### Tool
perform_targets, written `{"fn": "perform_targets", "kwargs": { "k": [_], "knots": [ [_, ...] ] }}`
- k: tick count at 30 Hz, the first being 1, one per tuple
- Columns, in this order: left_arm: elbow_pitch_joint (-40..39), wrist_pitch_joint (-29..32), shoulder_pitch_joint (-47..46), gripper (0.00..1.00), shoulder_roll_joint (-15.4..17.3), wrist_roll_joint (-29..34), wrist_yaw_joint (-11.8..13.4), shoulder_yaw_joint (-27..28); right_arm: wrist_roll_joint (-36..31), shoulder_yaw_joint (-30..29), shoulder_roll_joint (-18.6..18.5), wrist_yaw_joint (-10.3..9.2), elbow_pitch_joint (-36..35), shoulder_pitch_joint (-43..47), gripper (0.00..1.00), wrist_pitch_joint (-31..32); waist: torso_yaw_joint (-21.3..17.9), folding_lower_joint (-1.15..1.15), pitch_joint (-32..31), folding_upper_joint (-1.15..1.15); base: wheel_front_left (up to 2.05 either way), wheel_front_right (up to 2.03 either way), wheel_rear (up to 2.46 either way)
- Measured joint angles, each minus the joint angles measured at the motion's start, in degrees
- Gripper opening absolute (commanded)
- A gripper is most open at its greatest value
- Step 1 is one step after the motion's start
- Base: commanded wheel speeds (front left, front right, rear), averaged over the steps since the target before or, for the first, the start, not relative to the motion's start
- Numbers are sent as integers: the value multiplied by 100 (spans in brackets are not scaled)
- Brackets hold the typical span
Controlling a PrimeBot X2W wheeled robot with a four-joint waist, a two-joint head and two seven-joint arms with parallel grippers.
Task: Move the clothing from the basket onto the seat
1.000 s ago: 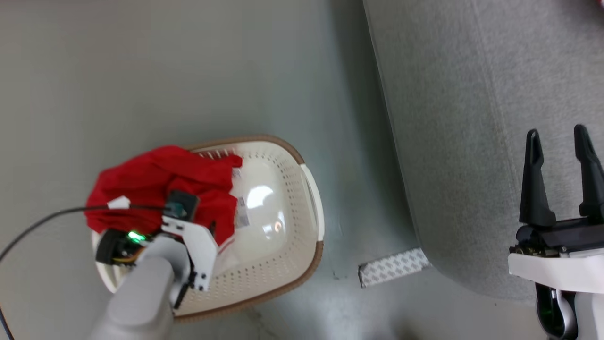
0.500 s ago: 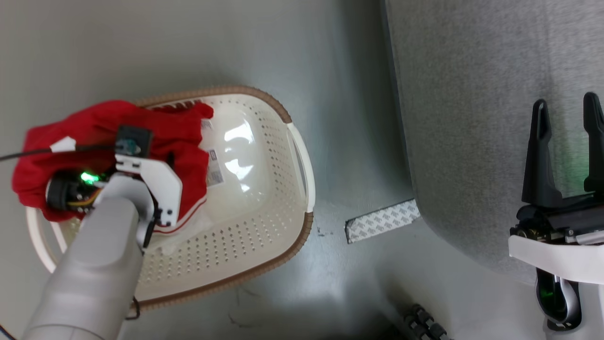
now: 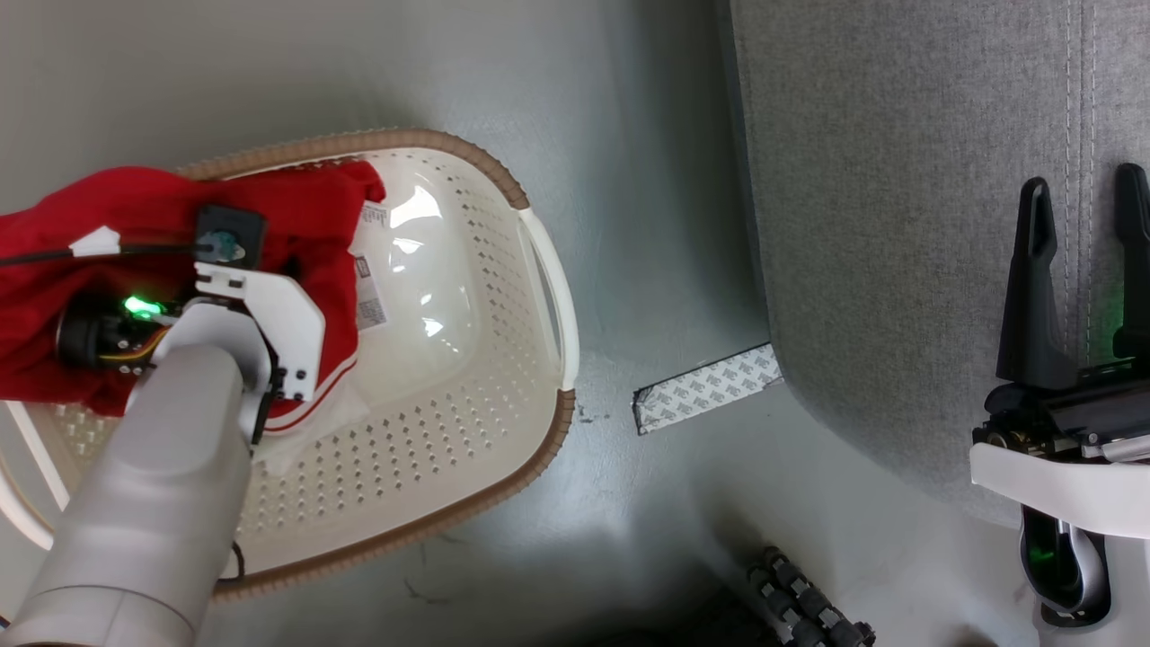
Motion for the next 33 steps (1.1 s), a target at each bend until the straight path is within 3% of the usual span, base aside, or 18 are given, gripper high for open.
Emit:
{"fn": "perform_targets", "kwargs": {
  "k": [1,6,14,24,33],
  "knots": [
    [21,-27,-13,0,7,3,-12,-12,9,-7,0,0,-1,0,100,0,-12,0,12,0,0,0,0],
    [145,-147,-27,0,-37,3,-92,-86,12,-49,0,0,57,-5,100,1,-16,0,-42,0,0,0,0],
    [114,-711,240,0,-510,-121,-281,-188,-82,-174,1,0,298,7,100,2,122,0,-572,0,0,0,0],
    [-160,-1501,1192,0,-985,-472,-465,-223,-560,-614,4,0,588,339,100,2,492,0,-1837,0,0,0,0],
    [-1401,-1730,2202,0,-1120,-672,-326,-229,-966,-953,9,0,822,943,100,2,969,-1,-3207,0,0,0,0]
  ]
}}
